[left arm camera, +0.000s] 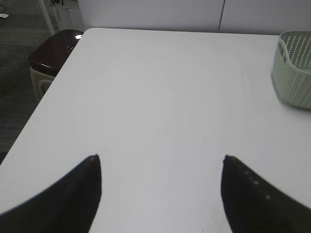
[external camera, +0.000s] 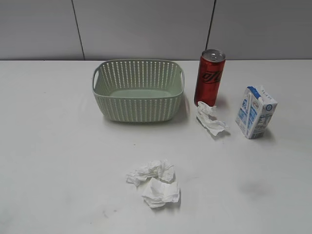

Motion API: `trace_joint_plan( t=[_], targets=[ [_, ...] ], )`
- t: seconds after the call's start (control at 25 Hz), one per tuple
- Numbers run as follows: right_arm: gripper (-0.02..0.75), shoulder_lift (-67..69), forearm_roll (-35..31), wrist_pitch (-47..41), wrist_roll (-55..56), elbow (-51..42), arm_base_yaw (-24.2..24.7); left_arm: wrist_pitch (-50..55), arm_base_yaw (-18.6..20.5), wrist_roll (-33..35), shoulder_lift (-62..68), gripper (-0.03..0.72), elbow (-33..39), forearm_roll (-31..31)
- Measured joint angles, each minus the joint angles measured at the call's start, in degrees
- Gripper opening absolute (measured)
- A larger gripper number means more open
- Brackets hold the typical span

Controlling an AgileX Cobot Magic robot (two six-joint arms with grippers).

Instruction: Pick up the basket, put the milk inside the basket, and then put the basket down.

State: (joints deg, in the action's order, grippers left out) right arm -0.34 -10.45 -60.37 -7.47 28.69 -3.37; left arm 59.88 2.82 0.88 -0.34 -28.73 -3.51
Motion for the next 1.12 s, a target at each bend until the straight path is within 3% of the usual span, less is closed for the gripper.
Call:
trace_joint_plan(
  t=[0.56,0.84,1.12],
  targets=[
    [0.572,0.0,0.0,0.0,0.0,0.0,0.0,-0.89,0.0,0.0,0.0,0.582,-0.51,-0.05],
    [0.572,0.0,0.0,0.0,0.04,0.0,0.0,-17.75,0.0,0.0,1.95,0.578,-1.71,-2.18],
    [0.572,0.0,0.0,-0.01,0.04,0.0,0.0,-32.45,0.0,0.0,13.93,0.563,-2.32,-3.36]
  ],
)
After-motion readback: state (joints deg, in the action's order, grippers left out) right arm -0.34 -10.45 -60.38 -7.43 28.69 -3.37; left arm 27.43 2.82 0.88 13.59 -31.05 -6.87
